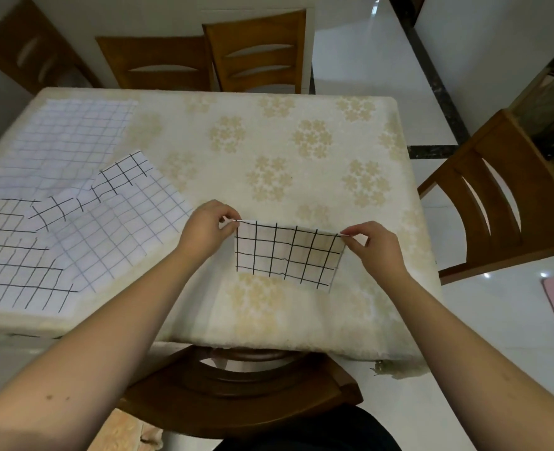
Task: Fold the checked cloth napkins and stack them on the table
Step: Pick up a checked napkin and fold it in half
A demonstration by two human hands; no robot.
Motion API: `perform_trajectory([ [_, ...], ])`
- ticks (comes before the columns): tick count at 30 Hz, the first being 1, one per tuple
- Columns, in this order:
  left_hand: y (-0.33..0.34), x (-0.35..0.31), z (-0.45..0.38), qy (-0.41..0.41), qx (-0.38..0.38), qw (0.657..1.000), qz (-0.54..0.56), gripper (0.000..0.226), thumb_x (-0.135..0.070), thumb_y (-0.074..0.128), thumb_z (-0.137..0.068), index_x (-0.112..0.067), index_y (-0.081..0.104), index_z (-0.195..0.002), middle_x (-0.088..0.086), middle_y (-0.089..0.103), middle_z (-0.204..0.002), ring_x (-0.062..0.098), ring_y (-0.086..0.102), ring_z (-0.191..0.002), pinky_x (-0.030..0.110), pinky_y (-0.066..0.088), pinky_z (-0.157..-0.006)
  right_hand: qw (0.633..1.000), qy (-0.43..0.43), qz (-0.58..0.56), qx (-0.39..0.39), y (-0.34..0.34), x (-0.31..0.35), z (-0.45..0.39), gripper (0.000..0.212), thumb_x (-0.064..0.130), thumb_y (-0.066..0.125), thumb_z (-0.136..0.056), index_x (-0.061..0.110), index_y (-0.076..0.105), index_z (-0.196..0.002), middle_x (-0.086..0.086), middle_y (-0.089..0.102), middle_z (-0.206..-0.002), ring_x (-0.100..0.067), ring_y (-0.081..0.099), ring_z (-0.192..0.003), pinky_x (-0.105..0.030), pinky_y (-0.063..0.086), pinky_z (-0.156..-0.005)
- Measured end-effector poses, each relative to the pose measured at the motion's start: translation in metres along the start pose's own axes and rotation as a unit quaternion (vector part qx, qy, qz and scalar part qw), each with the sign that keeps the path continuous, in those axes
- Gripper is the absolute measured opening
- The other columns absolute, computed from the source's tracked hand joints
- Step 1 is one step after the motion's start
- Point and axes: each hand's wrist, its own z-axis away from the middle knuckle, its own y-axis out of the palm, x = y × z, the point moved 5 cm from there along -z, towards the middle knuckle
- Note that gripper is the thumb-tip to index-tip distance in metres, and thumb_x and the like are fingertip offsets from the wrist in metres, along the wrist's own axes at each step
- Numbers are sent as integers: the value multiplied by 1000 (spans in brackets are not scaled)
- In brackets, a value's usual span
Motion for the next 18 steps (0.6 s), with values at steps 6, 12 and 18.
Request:
perform_trajectory([
  [6,-28,-4,-16,16,-70,997,-9,8,-18,70,-85,-23,71,-91,-4,55,-93,15,55,-84,27,42,-74,999,-39,4,-24,-4,28,-26,12,22,67,-91,26,74,-101,3,51,-100,-4,49,-68,-20,39,-69],
  [12,-33,1,-8,18,-146,988,48,9,-18,71,-85,-25,72,-90,-8,53,-98,16,52,-99,28,43,-83,994,-91,-32,-52,-13,35,-35,14,18,69,-90,28,74,-98,7,51,-101,-6,54,-78,-9,39,-70],
  [18,17,24,39,11,-99,995,25,15,-6,73,-81,-20,72,-88,-3,54,-97,19,52,-98,24,37,-83,996,-76,-47,-26,12,0,2,12,13,71,-88,20,76,-97,5,55,-103,-4,59,-74,-10,45,-68],
])
